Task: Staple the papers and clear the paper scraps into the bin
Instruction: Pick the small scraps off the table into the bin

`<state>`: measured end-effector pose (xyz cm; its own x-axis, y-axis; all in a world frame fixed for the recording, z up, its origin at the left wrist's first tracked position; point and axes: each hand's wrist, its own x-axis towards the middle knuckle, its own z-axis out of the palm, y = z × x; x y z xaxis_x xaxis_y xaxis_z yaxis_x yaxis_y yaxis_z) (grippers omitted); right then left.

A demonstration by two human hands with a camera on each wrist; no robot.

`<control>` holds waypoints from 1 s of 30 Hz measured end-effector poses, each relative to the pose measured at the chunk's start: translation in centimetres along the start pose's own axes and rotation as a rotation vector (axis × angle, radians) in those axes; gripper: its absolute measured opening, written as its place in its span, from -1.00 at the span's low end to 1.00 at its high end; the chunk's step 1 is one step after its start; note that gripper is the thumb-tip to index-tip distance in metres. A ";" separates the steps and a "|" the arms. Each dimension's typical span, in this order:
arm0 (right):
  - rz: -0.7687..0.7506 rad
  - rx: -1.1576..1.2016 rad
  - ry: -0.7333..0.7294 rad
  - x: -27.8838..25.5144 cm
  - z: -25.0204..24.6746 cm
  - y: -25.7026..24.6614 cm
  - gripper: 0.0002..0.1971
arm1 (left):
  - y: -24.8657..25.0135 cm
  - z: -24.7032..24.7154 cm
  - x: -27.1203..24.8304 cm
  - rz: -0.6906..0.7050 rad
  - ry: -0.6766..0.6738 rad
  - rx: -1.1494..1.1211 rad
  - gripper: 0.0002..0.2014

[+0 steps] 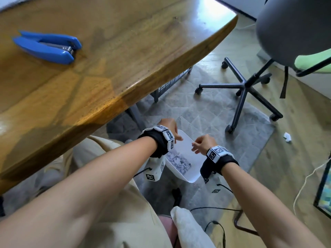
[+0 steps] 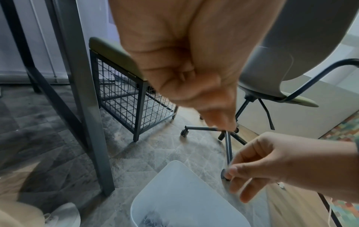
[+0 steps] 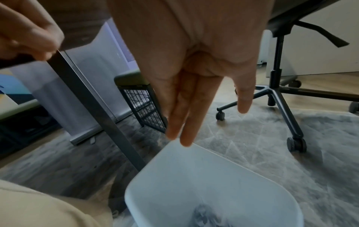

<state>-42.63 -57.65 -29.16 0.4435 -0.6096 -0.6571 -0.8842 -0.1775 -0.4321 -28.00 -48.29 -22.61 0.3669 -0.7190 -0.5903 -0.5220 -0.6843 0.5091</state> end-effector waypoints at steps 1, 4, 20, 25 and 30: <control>-0.003 -0.006 -0.017 -0.5 -0.4 -0.6 -0.83 | 0.2 -0.4 -0.5 0.018 0.001 0.021 -0.72; -0.089 0.003 -0.006 -2.0 -2.3 -3.5 -0.40 | 0.6 -1.8 -2.5 0.076 0.010 0.103 -0.83; -0.976 -0.446 0.140 -20.7 -8.8 -30.7 -0.91 | -3.8 -18.7 -24.0 0.385 0.307 0.159 -0.76; -1.016 -0.617 0.189 -20.3 -5.2 -36.7 -0.80 | -11.0 -23.9 -28.8 0.197 0.500 0.167 -0.80; -0.958 -0.791 0.268 -17.6 -1.9 -40.6 -0.56 | -18.9 -26.5 -31.6 -0.085 0.603 0.217 -0.78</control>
<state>-14.85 -41.20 1.09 0.9895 -0.1025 -0.1024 -0.1143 -0.9865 -0.1170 -9.33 -15.80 2.99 0.7489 -0.6488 -0.1348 -0.5930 -0.7470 0.3007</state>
